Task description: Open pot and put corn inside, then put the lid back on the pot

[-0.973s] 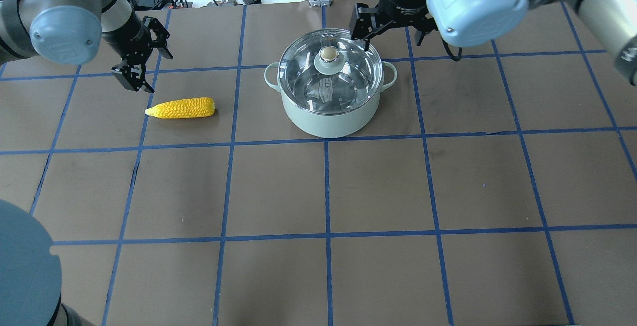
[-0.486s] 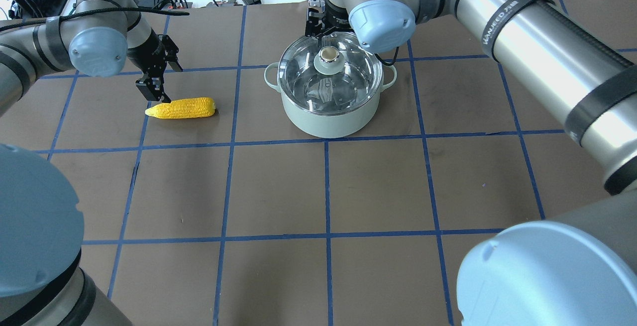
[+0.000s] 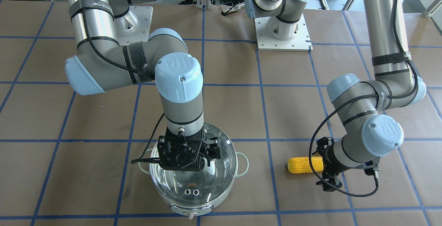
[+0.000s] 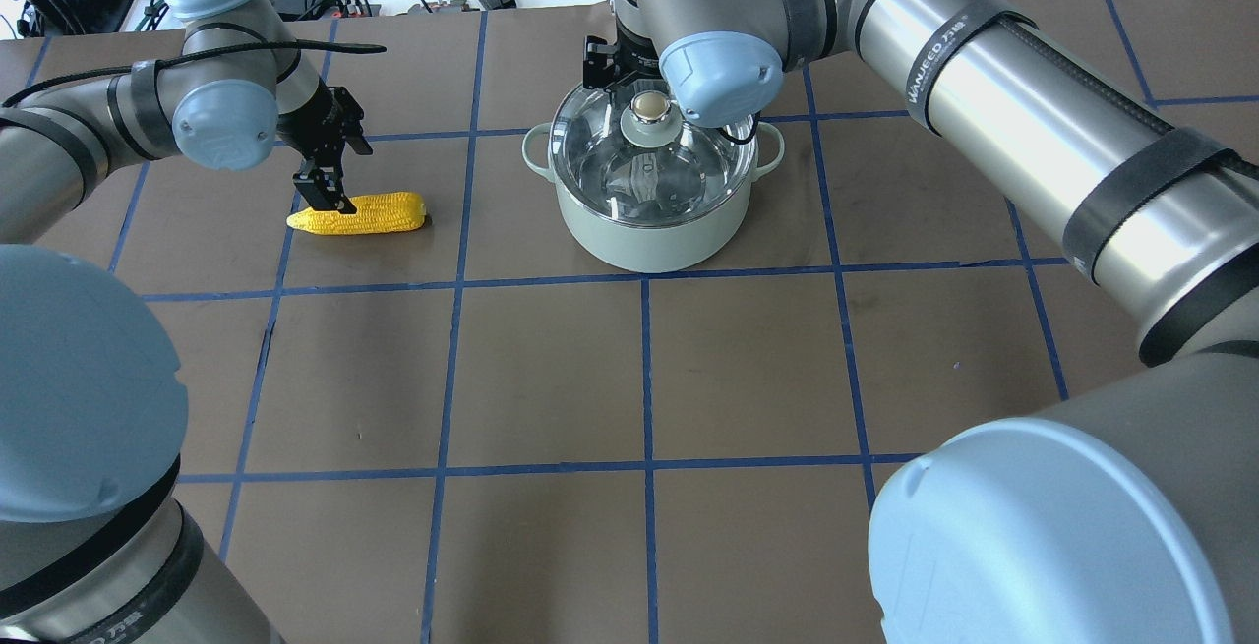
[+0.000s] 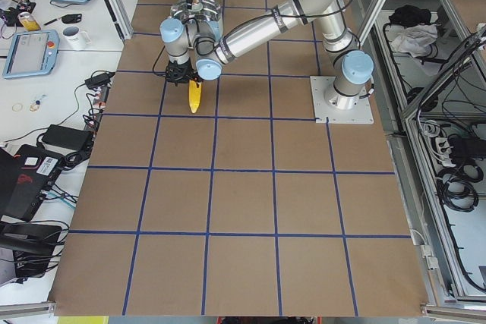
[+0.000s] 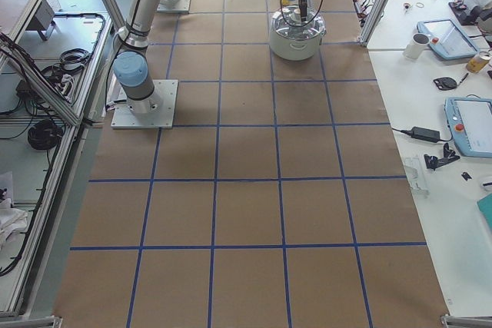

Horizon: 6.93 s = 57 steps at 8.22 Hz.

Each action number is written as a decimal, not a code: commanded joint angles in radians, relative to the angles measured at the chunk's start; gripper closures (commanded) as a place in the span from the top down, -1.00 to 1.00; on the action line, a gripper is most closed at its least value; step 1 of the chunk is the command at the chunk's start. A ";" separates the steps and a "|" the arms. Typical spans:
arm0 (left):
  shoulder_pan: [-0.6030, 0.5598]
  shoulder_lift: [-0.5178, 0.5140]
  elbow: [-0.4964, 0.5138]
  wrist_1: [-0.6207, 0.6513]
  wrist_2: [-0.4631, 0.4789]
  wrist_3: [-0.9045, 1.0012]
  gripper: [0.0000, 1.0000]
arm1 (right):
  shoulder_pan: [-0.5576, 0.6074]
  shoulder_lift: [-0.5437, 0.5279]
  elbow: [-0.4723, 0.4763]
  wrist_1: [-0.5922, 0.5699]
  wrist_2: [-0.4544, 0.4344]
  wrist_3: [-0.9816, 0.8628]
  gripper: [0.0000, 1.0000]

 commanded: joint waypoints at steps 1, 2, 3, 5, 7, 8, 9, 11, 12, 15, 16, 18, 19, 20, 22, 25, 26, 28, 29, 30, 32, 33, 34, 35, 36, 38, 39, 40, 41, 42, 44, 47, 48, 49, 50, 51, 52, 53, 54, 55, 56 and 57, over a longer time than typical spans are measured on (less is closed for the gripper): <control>0.000 -0.021 -0.006 0.000 -0.003 -0.047 1.00 | 0.002 -0.002 0.002 0.005 0.001 -0.003 0.73; 0.000 -0.024 -0.006 0.001 -0.002 -0.047 1.00 | 0.002 -0.003 0.002 0.005 0.001 -0.003 0.63; 0.000 -0.036 -0.006 0.000 -0.002 -0.048 1.00 | 0.002 -0.005 0.004 0.008 0.003 0.002 0.57; 0.000 -0.051 -0.007 -0.010 0.000 -0.071 1.00 | 0.002 -0.012 0.007 0.028 0.008 0.006 0.39; 0.000 -0.051 -0.006 -0.025 0.000 -0.087 1.00 | 0.002 -0.015 0.007 0.034 0.008 0.002 0.04; 0.000 -0.051 -0.007 -0.025 0.001 -0.084 1.00 | 0.002 -0.016 0.007 0.034 0.008 0.002 0.03; 0.000 -0.051 -0.006 -0.023 0.008 -0.084 1.00 | 0.002 -0.016 0.007 0.034 0.009 0.002 0.02; 0.000 -0.058 -0.006 -0.025 0.000 -0.087 0.02 | 0.002 -0.016 0.005 0.034 0.011 0.002 -0.20; 0.000 -0.058 -0.006 -0.028 -0.002 -0.088 -0.32 | 0.002 -0.023 0.004 0.034 0.011 -0.006 -0.32; 0.000 -0.042 0.011 -0.097 0.001 -0.111 -1.00 | -0.004 -0.106 0.008 0.059 -0.002 -0.055 -0.38; 0.000 -0.032 0.011 -0.099 0.005 -0.131 -1.00 | -0.024 -0.153 0.010 0.132 0.003 -0.060 -0.37; 0.000 0.033 0.011 -0.129 0.015 -0.148 -1.00 | -0.082 -0.265 0.042 0.235 0.012 -0.110 -0.37; 0.000 0.051 0.019 -0.123 0.032 -0.172 -1.00 | -0.117 -0.319 0.078 0.246 0.029 -0.157 -0.37; 0.000 0.053 0.043 -0.123 0.034 -0.202 -1.00 | -0.163 -0.378 0.115 0.258 0.062 -0.219 -0.37; -0.014 0.061 0.118 -0.137 0.028 -0.243 -1.00 | -0.212 -0.477 0.157 0.339 0.063 -0.257 -0.38; -0.148 0.120 0.241 -0.224 0.020 -0.341 -1.00 | -0.229 -0.514 0.175 0.416 0.070 -0.261 -0.44; -0.196 0.128 0.249 -0.224 0.015 -0.384 -1.00 | -0.229 -0.519 0.177 0.422 0.070 -0.261 -0.45; -0.303 0.124 0.273 -0.217 0.015 -0.467 -1.00 | -0.231 -0.522 0.182 0.422 0.069 -0.265 -0.45; -0.349 0.111 0.288 -0.203 0.014 -0.517 -1.00 | -0.230 -0.522 0.182 0.422 0.070 -0.265 -0.45; -0.386 0.094 0.295 -0.180 0.014 -0.548 -1.00 | -0.229 -0.522 0.182 0.422 0.069 -0.267 -0.45; -0.455 0.050 0.295 -0.114 0.014 -0.608 -1.00 | -0.230 -0.528 0.182 0.422 0.064 -0.290 -0.48; -0.489 0.030 0.295 -0.099 0.015 -0.634 -1.00 | -0.231 -0.528 0.182 0.422 0.063 -0.290 -0.49; -0.506 0.000 0.295 -0.064 0.014 -0.660 -1.00 | -0.231 -0.528 0.182 0.422 0.061 -0.290 -0.49; -0.521 -0.021 0.293 -0.063 0.014 -0.683 -1.00 | -0.233 -0.528 0.182 0.419 0.060 -0.291 -0.49; -0.523 -0.031 0.293 -0.060 0.014 -0.685 -1.00 | -0.234 -0.528 0.182 0.425 0.051 -0.302 -0.50; -0.534 -0.050 0.293 -0.059 0.014 -0.691 -1.00 | -0.246 -0.548 0.182 0.471 0.046 -0.339 -0.57; -0.541 -0.057 0.295 -0.045 0.014 -0.700 -1.00 | -0.278 -0.549 0.182 0.491 0.049 -0.343 -0.59; -0.546 -0.073 0.293 -0.002 0.012 -0.712 -1.00 | -0.286 -0.551 0.182 0.495 0.057 -0.345 -0.59; -0.546 -0.074 0.293 -0.002 0.012 -0.713 -1.00 | -0.286 -0.551 0.183 0.495 0.058 -0.347 -0.59; -0.548 -0.068 0.293 -0.005 0.012 -0.713 -1.00 | -0.286 -0.551 0.182 0.495 0.058 -0.347 -0.59; -0.546 -0.071 0.292 -0.002 0.021 -0.699 0.22 | -0.286 -0.551 0.182 0.495 0.061 -0.347 -0.59; -0.546 -0.073 0.289 -0.002 0.026 -0.702 1.00 | -0.286 -0.551 0.183 0.495 0.057 -0.350 -0.64; -0.546 -0.073 0.290 -0.002 0.023 -0.709 1.00 | -0.286 -0.551 0.183 0.493 0.058 -0.350 -0.64; -0.546 -0.055 0.293 -0.006 0.026 -0.710 1.00 | -0.283 -0.551 0.183 0.493 0.055 -0.350 -0.64; -0.540 -0.015 0.295 -0.029 0.028 -0.697 1.00 | -0.283 -0.552 0.182 0.492 0.055 -0.350 -0.64; -0.540 0.036 0.292 -0.070 0.028 -0.668 1.00 | -0.283 -0.552 0.182 0.493 0.054 -0.350 -0.63; -0.534 0.103 0.295 -0.100 0.028 -0.629 1.00 | -0.283 -0.552 0.182 0.493 0.054 -0.350 -0.63; -0.522 0.178 0.293 -0.136 0.028 -0.581 1.00 | -0.282 -0.549 0.182 0.488 0.057 -0.351 -0.63; -0.502 0.235 0.292 -0.178 0.026 -0.506 1.00 | -0.273 -0.537 0.168 0.473 0.069 -0.386 -0.63; -0.439 0.269 0.290 -0.215 0.028 -0.437 1.00 | -0.239 -0.496 0.148 0.437 0.052 -0.399 -0.63; -0.361 0.287 0.290 -0.270 0.028 -0.336 1.00 | -0.195 -0.450 0.107 0.429 0.032 -0.381 -0.64; -0.297 0.300 0.290 -0.292 0.028 -0.229 1.00 | -0.143 -0.371 0.053 0.404 0.006 -0.335 -0.68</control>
